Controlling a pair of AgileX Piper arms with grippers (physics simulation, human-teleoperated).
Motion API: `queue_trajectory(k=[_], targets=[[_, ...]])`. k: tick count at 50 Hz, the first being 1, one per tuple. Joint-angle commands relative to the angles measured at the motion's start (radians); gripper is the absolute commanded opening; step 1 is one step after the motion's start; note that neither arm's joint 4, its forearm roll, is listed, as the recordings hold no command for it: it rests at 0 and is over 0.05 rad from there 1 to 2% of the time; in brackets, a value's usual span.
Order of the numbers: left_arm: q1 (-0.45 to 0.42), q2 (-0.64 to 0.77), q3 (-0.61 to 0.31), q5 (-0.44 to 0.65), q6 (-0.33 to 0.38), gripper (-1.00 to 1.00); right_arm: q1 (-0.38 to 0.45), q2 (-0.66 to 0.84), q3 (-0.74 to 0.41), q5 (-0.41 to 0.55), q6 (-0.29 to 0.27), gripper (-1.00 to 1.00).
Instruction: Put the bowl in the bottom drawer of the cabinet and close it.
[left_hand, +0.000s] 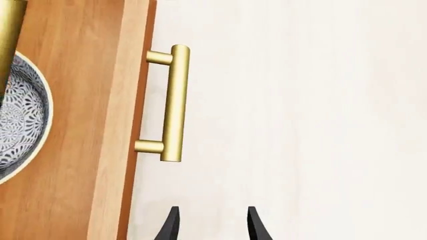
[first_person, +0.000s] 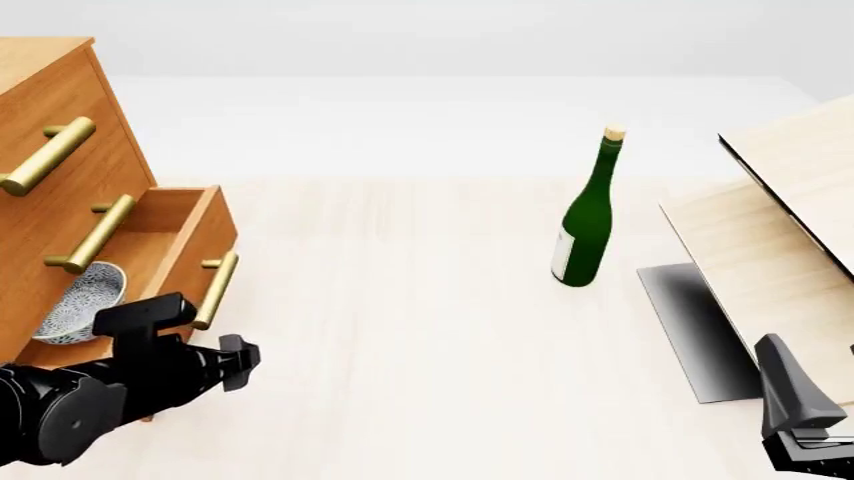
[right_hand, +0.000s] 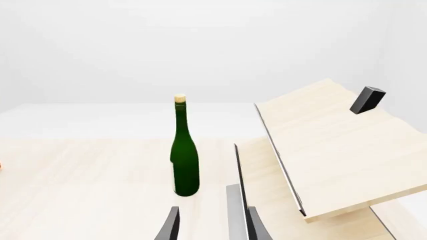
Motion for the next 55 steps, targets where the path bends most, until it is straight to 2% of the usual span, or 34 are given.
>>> queue_trajectory(k=[1,22,55], targets=[[0.041,-0.024,0.006,0.011,-0.011,1.0,0.0,0.0,0.0,-0.001,0.0,1.0],[0.131,-0.056,0.02,0.024,0.028,1.0,0.0,0.0,0.0,0.0,0.0,1.0],[0.226,-0.113,0.027,0.059,0.064,1.0,0.0,0.0,0.0,0.0,0.0,1.0]])
